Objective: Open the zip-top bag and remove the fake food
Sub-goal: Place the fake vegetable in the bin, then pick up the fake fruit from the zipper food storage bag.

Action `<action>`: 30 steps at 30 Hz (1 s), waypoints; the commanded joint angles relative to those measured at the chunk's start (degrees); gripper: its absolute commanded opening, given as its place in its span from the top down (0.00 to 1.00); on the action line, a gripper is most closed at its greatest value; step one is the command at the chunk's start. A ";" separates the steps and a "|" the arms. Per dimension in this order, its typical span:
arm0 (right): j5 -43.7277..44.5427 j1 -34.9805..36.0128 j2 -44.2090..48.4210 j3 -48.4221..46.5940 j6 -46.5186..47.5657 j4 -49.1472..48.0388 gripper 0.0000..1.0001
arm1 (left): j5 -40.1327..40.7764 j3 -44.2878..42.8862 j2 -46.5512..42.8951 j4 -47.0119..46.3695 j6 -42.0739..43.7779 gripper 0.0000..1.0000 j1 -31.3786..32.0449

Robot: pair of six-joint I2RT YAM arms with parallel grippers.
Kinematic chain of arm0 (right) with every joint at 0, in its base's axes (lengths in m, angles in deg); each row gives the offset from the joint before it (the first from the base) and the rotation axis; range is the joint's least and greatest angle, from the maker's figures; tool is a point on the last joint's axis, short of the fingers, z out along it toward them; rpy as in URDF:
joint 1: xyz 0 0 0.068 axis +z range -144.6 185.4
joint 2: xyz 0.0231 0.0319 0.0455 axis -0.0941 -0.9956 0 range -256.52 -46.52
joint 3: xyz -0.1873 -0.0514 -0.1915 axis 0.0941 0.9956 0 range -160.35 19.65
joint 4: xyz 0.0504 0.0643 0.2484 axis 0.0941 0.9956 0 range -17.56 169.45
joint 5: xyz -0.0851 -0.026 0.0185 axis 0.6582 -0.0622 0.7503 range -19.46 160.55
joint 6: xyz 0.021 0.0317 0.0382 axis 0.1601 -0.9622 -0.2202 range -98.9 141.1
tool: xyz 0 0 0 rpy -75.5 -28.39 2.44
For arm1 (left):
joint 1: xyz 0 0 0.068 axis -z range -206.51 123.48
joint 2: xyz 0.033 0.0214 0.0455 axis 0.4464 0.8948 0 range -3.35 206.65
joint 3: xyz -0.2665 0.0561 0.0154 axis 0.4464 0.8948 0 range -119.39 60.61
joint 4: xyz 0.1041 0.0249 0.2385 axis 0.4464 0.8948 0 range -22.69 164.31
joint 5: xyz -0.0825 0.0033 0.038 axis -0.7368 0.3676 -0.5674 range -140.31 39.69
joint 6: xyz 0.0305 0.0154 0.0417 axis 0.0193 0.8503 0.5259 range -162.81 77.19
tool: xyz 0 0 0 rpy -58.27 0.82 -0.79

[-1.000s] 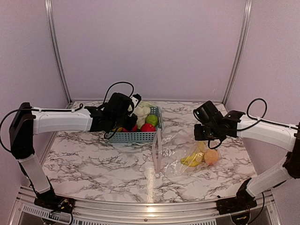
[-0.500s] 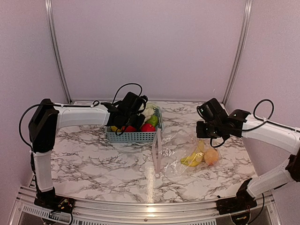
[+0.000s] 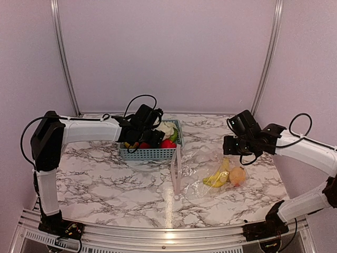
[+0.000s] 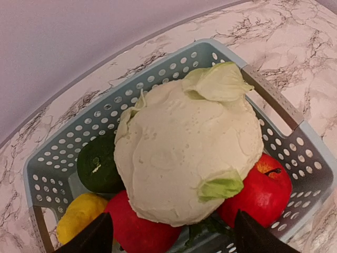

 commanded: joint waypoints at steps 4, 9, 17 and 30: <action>-7.02 -4.68 3.83 2.74 0.35 -3.03 0.31 | -2.33 5.37 -8.92 -3.38 0.19 0.08 -0.05; -8.57 -5.65 4.61 4.66 0.06 -3.44 0.20 | -6.42 10.15 -13.94 -5.22 0.63 0.06 0.12; -10.45 -5.88 7.88 8.89 -2.32 -2.41 0.25 | -10.35 18.20 -18.57 -3.82 1.74 0.07 3.47; -9.34 -5.88 5.17 9.81 -4.19 -2.83 0.74 | -14.53 21.48 -14.00 -9.08 3.00 0.14 10.95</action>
